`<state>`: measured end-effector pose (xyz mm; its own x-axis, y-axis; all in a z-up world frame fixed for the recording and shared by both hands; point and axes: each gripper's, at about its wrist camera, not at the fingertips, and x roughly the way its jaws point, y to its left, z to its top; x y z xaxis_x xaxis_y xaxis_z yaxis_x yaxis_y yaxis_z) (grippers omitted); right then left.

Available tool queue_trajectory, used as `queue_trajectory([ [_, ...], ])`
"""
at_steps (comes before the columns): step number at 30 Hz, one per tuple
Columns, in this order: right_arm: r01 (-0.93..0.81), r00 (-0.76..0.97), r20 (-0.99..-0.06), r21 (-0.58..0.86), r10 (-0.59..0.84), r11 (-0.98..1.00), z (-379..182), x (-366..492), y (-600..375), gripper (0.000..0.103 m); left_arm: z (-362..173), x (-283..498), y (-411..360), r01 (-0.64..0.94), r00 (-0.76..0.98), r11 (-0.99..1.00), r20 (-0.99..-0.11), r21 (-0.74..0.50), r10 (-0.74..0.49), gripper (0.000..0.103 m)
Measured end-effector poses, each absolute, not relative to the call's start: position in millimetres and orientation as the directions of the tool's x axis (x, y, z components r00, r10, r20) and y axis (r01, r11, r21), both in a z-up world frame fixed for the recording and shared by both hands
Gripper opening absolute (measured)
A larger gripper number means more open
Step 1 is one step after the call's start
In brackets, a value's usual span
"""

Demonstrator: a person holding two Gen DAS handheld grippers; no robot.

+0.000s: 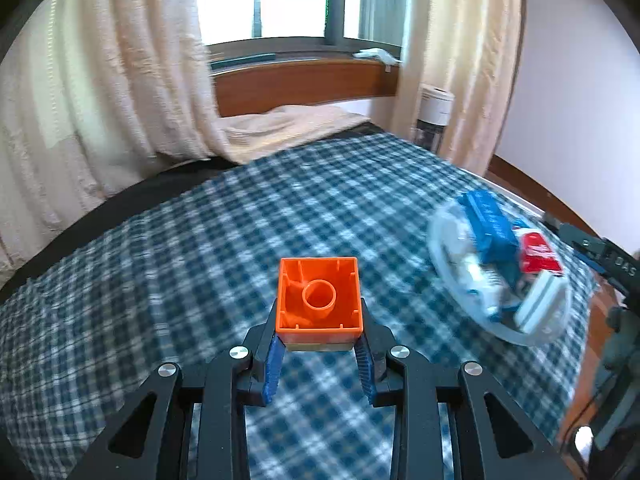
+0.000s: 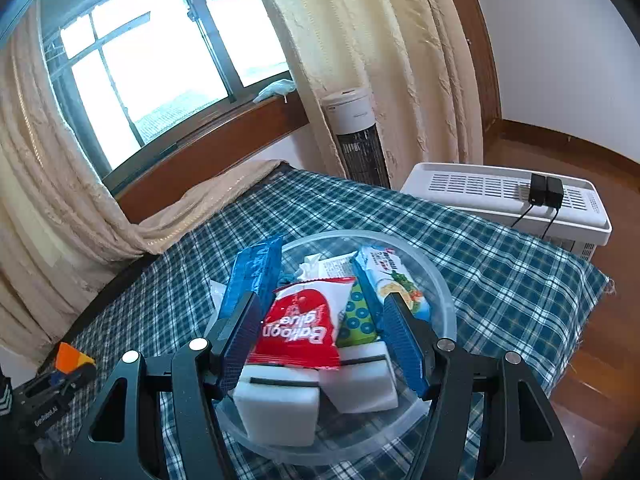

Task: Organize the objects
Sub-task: 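Lower the red packet with the right gripper while the left lowers the orange brick into the bowl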

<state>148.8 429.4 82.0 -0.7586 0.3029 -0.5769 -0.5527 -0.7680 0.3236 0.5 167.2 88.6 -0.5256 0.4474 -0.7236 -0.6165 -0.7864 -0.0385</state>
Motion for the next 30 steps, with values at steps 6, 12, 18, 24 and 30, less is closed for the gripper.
queue_trajectory([
  [6, -0.540, -0.774, -0.560, 0.342, 0.295, -0.769, 80, 158, 438, 0.065, 89, 8, 196, -0.654, -0.481, -0.754, -0.737, -0.061, 0.476, 0.033],
  [12, -0.533, -0.786, -0.546, 0.364, 0.288, -0.764, 78, 166, 449, 0.067, 89, 25, 234, -0.711, -0.429, -0.699, -0.740, -0.077, 0.518, 0.033],
  [18, -0.533, -0.789, -0.546, 0.378, 0.283, -0.757, 73, 172, 461, 0.067, 86, 39, 267, -0.757, -0.371, -0.644, -0.742, -0.107, 0.559, 0.033],
  [24, -0.525, -0.796, -0.543, 0.399, 0.268, -0.752, 68, 175, 471, 0.067, 79, 44, 291, -0.784, -0.331, -0.610, -0.754, -0.115, 0.567, 0.033],
  [30, -0.526, -0.797, -0.544, 0.411, 0.263, -0.745, 64, 179, 476, 0.067, 72, 42, 306, -0.796, -0.287, -0.589, -0.767, -0.142, 0.574, 0.033],
])
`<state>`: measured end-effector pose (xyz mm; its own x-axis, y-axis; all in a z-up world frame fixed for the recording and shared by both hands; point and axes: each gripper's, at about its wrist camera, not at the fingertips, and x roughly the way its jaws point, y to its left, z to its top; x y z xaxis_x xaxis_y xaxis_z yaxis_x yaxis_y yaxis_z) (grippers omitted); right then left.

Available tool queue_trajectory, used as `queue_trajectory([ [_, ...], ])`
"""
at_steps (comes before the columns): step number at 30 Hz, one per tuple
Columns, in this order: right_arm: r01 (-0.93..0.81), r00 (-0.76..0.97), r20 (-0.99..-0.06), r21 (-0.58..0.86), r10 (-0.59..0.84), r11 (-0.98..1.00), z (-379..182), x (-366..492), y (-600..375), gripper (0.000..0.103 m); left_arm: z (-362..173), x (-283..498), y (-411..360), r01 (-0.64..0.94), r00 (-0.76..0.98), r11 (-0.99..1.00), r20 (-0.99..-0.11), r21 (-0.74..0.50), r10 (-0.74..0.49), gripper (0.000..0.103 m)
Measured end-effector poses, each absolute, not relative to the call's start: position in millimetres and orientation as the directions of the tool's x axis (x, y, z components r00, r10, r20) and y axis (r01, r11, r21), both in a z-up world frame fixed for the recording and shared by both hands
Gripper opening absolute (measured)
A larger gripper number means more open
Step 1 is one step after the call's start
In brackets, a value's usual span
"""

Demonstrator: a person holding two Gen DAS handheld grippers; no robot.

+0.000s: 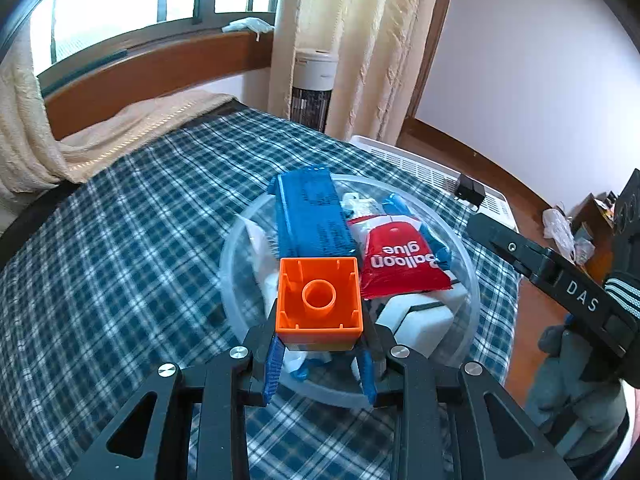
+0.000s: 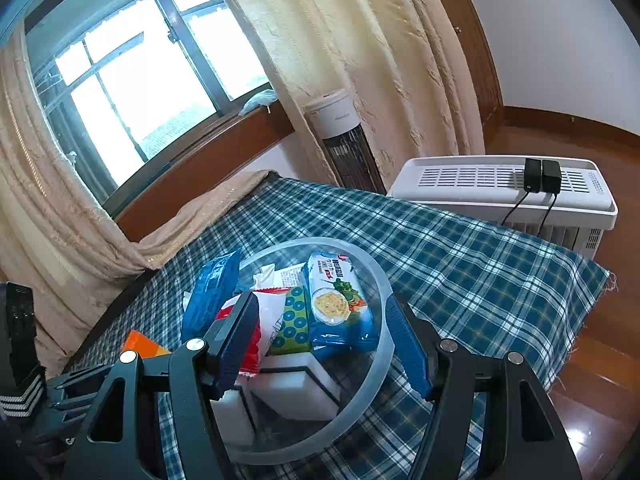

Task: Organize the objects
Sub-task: 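Lower the red packet with the right gripper while the left lowers the orange brick into the bowl, then open both grippers and withdraw them from the bowl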

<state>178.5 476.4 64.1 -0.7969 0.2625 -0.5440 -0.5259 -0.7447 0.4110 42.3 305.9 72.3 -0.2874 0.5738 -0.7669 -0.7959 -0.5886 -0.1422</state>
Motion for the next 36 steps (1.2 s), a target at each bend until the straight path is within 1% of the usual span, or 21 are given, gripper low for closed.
queue_trajectory([
  [6, -0.530, -0.796, -0.542, 0.410, 0.270, -0.742, 62, 180, 480, 0.067, 64, 41, 317, -0.796, -0.275, -0.588, -0.780, -0.142, 0.561, 0.034],
  [7, -0.533, -0.795, -0.543, 0.412, 0.271, -0.739, 61, 180, 481, 0.067, 65, 41, 317, -0.796, -0.277, -0.589, -0.778, -0.143, 0.563, 0.040],
  [8, -0.538, -0.792, -0.545, 0.412, 0.274, -0.735, 60, 179, 482, 0.067, 65, 41, 317, -0.796, -0.274, -0.588, -0.778, -0.147, 0.565, 0.051],
  [9, -0.540, -0.791, -0.546, 0.413, 0.275, -0.733, 60, 180, 483, 0.067, 66, 40, 316, -0.794, -0.276, -0.589, -0.775, -0.149, 0.568, 0.058],
  [10, -0.541, -0.791, -0.547, 0.415, 0.275, -0.731, 60, 180, 484, 0.067, 66, 41, 315, -0.792, -0.282, -0.592, -0.770, -0.149, 0.572, 0.069],
  [11, -0.542, -0.791, -0.547, 0.416, 0.276, -0.730, 59, 181, 484, 0.067, 68, 42, 314, -0.791, -0.291, -0.594, -0.763, -0.148, 0.577, 0.074],
  [15, -0.542, -0.791, -0.545, 0.416, 0.277, -0.730, 60, 183, 484, 0.067, 69, 41, 313, -0.789, -0.291, -0.595, -0.761, -0.151, 0.580, 0.075],
  [20, -0.543, -0.791, -0.546, 0.415, 0.278, -0.730, 60, 183, 484, 0.067, 73, 40, 306, -0.780, -0.309, -0.607, -0.752, -0.149, 0.582, 0.084],
  [22, -0.542, -0.791, -0.546, 0.415, 0.277, -0.731, 60, 183, 484, 0.068, 75, 39, 301, -0.774, -0.324, -0.617, -0.747, -0.144, 0.580, 0.085],
  [24, -0.543, -0.791, -0.545, 0.413, 0.279, -0.732, 61, 183, 484, 0.068, 77, 39, 296, -0.763, -0.356, -0.635, -0.740, -0.122, 0.570, 0.088],
  [26, -0.542, -0.790, -0.546, 0.409, 0.279, -0.734, 62, 185, 482, 0.068, 79, 40, 292, -0.741, -0.418, -0.668, -0.731, -0.069, 0.540, 0.097],
  [27, -0.541, -0.790, -0.547, 0.406, 0.278, -0.737, 62, 186, 481, 0.068, 80, 42, 291, -0.726, -0.457, -0.687, -0.726, -0.029, 0.514, 0.098],
  [29, -0.538, -0.787, -0.552, 0.392, 0.277, -0.747, 64, 187, 477, 0.070, 81, 44, 288, -0.711, -0.500, -0.703, -0.715, 0.018, 0.488, 0.100],
  [31, -0.534, -0.784, -0.557, 0.379, 0.275, -0.755, 66, 188, 473, 0.077, 82, 45, 283, -0.707, -0.510, -0.707, -0.713, 0.028, 0.481, 0.102],
  [34, -0.526, -0.784, -0.560, 0.367, 0.268, -0.767, 71, 195, 465, 0.083, 85, 50, 277, -0.706, -0.533, -0.706, -0.695, 0.050, 0.483, 0.102],
  [36, -0.513, -0.790, -0.558, 0.376, 0.253, -0.772, 74, 198, 460, 0.086, 87, 53, 274, -0.707, -0.551, -0.704, -0.681, 0.073, 0.483, 0.102],
])
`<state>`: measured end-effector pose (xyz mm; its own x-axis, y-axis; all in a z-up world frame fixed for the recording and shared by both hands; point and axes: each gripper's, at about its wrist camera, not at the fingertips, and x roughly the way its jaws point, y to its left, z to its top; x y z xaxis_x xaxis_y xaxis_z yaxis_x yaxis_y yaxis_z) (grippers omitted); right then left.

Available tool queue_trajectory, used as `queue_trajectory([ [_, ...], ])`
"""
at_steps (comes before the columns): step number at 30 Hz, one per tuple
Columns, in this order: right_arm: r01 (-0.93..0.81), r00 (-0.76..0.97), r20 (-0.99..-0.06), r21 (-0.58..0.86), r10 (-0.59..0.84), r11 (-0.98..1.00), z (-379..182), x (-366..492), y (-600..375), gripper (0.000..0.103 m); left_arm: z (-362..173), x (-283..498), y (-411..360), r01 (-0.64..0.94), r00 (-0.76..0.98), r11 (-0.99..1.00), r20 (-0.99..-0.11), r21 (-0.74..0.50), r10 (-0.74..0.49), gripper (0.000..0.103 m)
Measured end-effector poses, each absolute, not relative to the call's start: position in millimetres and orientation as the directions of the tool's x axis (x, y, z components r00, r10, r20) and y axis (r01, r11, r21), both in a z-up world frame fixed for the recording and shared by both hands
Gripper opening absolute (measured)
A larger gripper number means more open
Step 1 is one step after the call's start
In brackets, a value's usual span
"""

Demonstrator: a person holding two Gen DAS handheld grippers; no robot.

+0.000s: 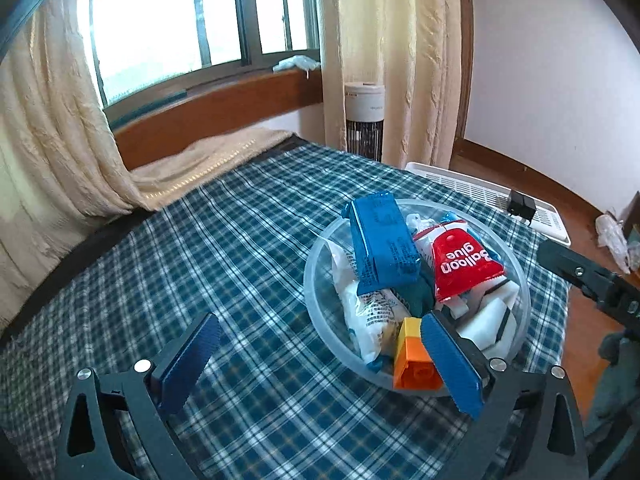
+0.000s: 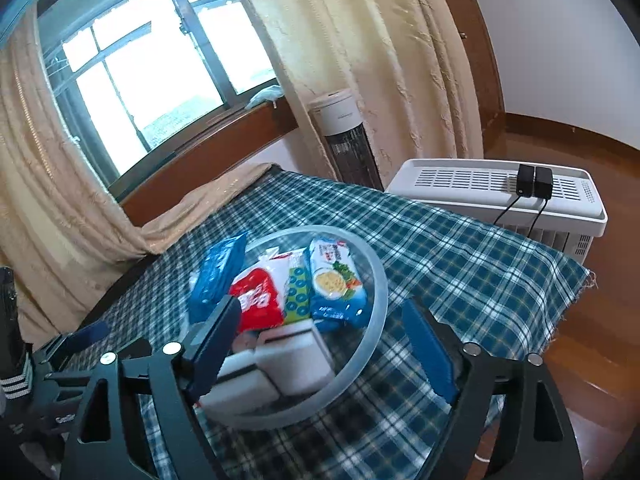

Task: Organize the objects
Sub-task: 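Open both grippers and withdraw them from the bowl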

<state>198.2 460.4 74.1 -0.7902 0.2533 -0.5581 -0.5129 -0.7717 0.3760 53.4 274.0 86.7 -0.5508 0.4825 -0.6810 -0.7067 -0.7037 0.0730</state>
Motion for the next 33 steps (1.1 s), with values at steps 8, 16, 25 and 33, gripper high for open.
queue_trajectory([
  [8, -0.409, -0.819, -0.543, 0.332, 0.182, -0.850, 92, 202, 421, 0.096, 94, 58, 261, -0.689, -0.586, -0.720, -0.649, 0.084, 0.485, 0.102],
  [16, -0.380, -0.754, -0.628, 0.176, 0.194, -0.908, 83, 193, 382, 0.099, 96, 59, 249, -0.676, -0.599, -0.734, -0.631, 0.067, 0.494, 0.102],
  [25, -0.399, -0.727, -0.653, 0.154, 0.210, -0.904, 74, 195, 376, 0.099, 93, 65, 250, -0.681, -0.594, -0.728, -0.641, 0.078, 0.487, 0.102],
  [33, -0.399, -0.708, -0.670, 0.117, 0.224, -0.909, 64, 191, 373, 0.099, 89, 65, 252, -0.674, -0.598, -0.734, -0.647, 0.086, 0.473, 0.102],
])
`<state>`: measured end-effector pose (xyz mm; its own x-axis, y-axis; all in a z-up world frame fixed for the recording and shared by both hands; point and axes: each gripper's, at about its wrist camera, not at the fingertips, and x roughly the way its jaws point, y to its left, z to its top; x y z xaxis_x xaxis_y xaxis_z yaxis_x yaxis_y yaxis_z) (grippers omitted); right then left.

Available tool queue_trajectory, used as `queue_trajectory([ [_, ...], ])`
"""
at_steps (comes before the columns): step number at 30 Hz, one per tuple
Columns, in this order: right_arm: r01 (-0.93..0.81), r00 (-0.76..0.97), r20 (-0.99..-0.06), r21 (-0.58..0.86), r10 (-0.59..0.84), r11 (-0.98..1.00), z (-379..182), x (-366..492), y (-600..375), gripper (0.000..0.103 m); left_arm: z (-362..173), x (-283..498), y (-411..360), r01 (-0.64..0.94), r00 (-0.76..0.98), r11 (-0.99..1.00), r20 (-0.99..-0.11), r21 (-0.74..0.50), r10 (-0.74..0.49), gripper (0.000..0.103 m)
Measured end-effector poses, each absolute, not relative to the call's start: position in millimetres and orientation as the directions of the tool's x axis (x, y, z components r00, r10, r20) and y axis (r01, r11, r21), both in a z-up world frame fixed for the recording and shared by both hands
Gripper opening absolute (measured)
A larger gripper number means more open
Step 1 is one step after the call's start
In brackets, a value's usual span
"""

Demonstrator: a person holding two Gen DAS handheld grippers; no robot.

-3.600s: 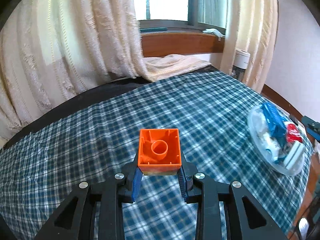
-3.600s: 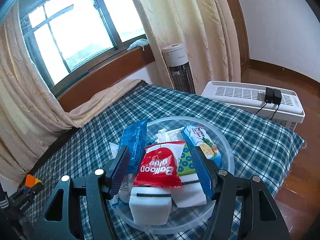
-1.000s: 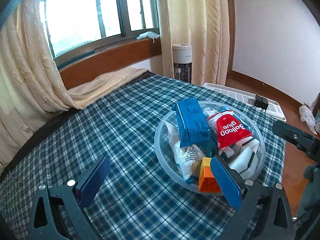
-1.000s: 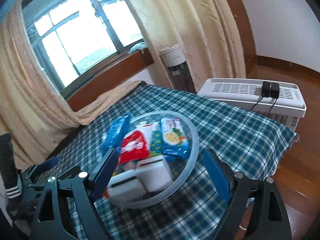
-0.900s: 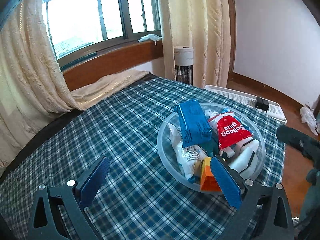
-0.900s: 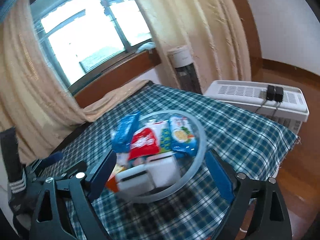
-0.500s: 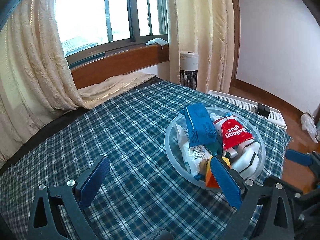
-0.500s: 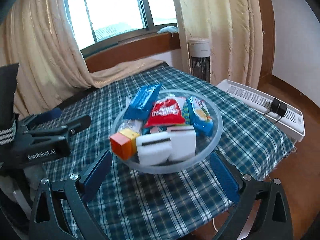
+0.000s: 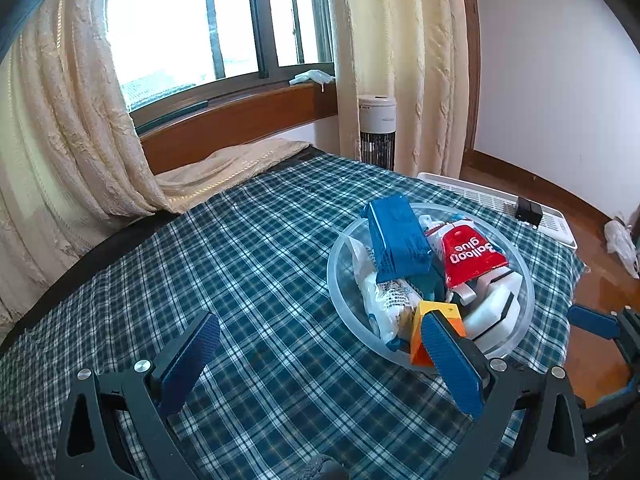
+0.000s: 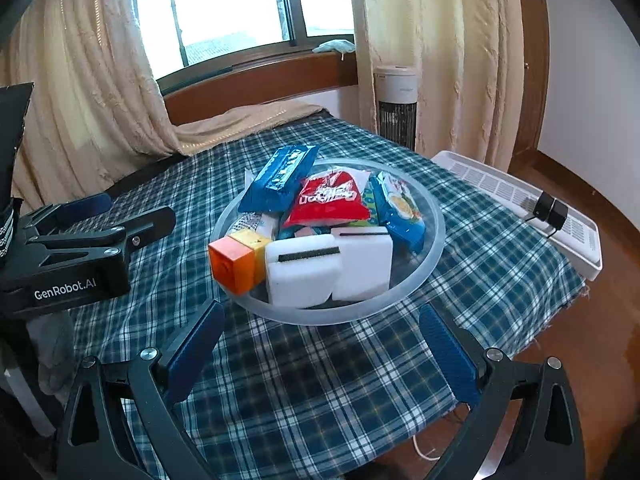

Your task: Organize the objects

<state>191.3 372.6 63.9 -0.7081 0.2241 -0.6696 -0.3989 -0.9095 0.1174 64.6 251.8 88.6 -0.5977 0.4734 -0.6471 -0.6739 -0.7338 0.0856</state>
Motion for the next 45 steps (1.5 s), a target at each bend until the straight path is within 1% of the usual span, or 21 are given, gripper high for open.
queue_trajectory([
  [7, -0.422, -0.693, -0.685, 0.132, 0.225, -0.897, 56, 183, 376, 0.099, 84, 67, 255, -0.681, -0.591, -0.726, -0.655, 0.094, 0.470, 0.102],
  [16, -0.423, -0.687, -0.684, 0.103, 0.244, -0.900, 55, 180, 373, 0.099, 86, 67, 254, -0.679, -0.592, -0.728, -0.654, 0.090, 0.471, 0.102],
  [45, -0.428, -0.683, -0.683, 0.085, 0.260, -0.900, 54, 176, 373, 0.099, 80, 66, 256, -0.679, -0.582, -0.727, -0.675, 0.096, 0.454, 0.103],
])
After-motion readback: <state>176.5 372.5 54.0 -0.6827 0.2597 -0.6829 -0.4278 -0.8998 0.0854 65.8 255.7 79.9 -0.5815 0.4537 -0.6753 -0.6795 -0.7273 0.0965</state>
